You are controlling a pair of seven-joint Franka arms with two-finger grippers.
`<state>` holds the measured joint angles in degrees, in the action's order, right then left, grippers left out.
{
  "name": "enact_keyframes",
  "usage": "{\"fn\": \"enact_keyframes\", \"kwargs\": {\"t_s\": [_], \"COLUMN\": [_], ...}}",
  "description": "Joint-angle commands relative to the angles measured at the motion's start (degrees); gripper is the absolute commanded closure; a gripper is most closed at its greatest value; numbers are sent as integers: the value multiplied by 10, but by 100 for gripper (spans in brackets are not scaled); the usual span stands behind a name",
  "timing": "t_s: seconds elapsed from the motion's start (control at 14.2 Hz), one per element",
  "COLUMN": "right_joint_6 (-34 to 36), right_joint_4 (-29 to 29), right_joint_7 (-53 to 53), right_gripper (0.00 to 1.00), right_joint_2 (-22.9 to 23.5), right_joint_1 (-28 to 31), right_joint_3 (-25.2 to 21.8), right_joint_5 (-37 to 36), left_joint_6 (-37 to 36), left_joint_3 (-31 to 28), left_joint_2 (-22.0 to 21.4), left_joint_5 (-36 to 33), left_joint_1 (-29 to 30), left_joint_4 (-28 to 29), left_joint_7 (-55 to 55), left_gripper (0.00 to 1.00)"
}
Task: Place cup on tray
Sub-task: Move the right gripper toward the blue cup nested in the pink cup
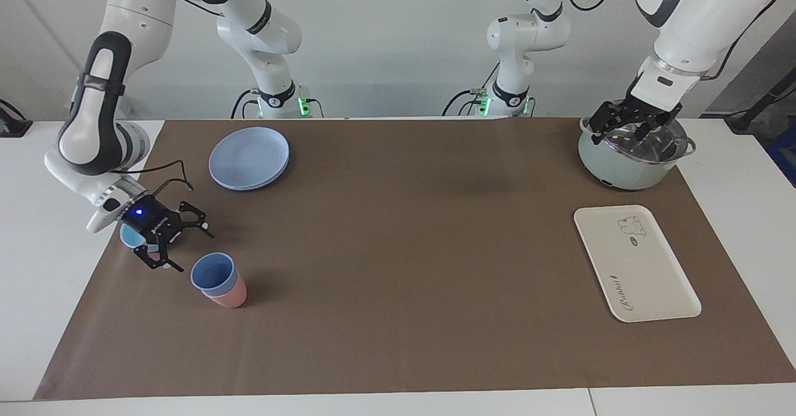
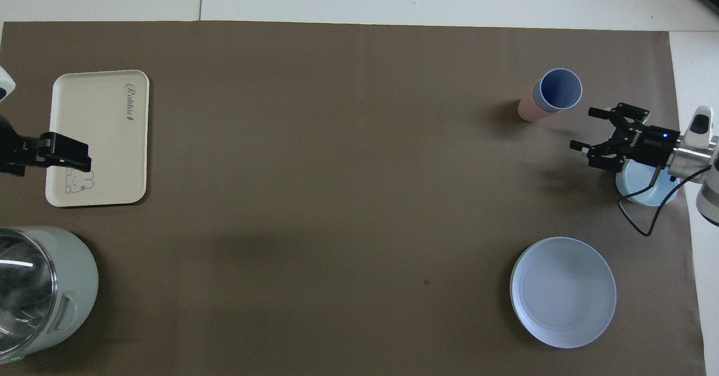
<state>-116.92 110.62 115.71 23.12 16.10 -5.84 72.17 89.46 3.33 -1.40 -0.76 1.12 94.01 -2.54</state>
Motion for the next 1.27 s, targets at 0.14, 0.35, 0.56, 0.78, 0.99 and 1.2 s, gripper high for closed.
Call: {"fn": "enact_keyframes", "kwargs": {"t_s": [0.14,0.35,0.56,0.78,0.99,1.2], "right_joint_6": [6,-7,-16,-30,-33,-45], "right_joint_4": [-43,-51,-51,-52,-52,-55], "right_joint_7": [28,25,26,24,24,15], "right_gripper": [0,0,0,0,0,0], "right_joint_2": [26,32,45,47,47,50], "right_joint_1": [2,-10,-11,-23,-35,-37], "right_joint_3": [6,7,8,9,9,10], "right_joint_5": [43,65,74,97,110,111], "left_joint_6": [10,9,10,10,12,10], "left_joint_3": [1,1,1,1,1,1], "left_joint_2": [-14,-14,-14,-14,-14,-14], "left_joint_5": [-1,-1,-2,-2,-1,-1], "left_joint_1": [3,2,2,2,0,-1], "left_joint_4": [17,17,17,17,17,18], "left_joint_7": [7,8,7,8,7,6], "left_gripper": [0,0,0,0,0,0]}}
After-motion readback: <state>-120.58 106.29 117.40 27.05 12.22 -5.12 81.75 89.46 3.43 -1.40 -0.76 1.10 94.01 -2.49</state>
